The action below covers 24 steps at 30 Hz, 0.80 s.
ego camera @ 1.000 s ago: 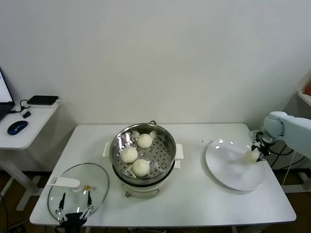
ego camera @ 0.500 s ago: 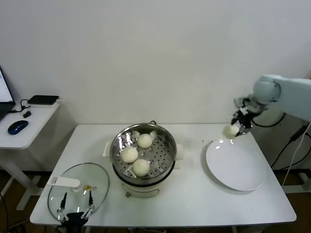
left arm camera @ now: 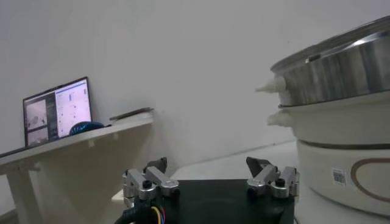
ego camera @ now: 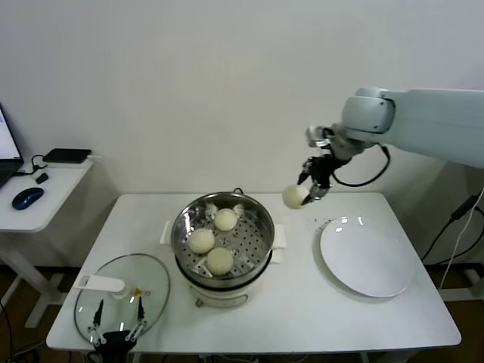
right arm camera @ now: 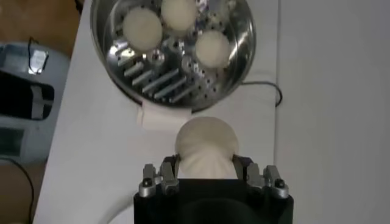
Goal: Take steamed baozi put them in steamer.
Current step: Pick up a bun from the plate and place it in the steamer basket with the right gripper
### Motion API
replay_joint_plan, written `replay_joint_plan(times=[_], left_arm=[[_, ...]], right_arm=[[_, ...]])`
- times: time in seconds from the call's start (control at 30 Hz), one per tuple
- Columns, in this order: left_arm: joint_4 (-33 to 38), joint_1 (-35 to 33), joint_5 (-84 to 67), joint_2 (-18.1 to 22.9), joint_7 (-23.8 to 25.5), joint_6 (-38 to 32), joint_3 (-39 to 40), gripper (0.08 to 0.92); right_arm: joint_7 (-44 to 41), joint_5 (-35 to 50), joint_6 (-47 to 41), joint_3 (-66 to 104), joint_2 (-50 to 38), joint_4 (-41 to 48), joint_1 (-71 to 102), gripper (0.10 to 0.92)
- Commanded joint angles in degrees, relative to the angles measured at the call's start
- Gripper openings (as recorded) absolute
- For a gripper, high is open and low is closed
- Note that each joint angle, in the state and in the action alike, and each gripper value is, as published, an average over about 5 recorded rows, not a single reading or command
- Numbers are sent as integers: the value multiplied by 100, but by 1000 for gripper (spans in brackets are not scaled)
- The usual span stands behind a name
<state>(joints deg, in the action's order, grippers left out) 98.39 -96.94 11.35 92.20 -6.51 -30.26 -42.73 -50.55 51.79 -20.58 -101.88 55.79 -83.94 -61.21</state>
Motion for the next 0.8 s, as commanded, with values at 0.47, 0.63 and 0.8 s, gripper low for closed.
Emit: replay_joint_plan(times=[0.47,0.63,0.8], left_arm=[[-63,23,-8,87,3,-13,-62,823],[-93,42,-1,105,5,-16,-86,823],[-98,38,19,130,4,-22,-76,823]], right_arm=[[663,-278,-573,857,1197,448,1936,618],[741,-383,-604,981,1145,430,2262,619],[808,-574,-629,1130,1200,536,2578,619]])
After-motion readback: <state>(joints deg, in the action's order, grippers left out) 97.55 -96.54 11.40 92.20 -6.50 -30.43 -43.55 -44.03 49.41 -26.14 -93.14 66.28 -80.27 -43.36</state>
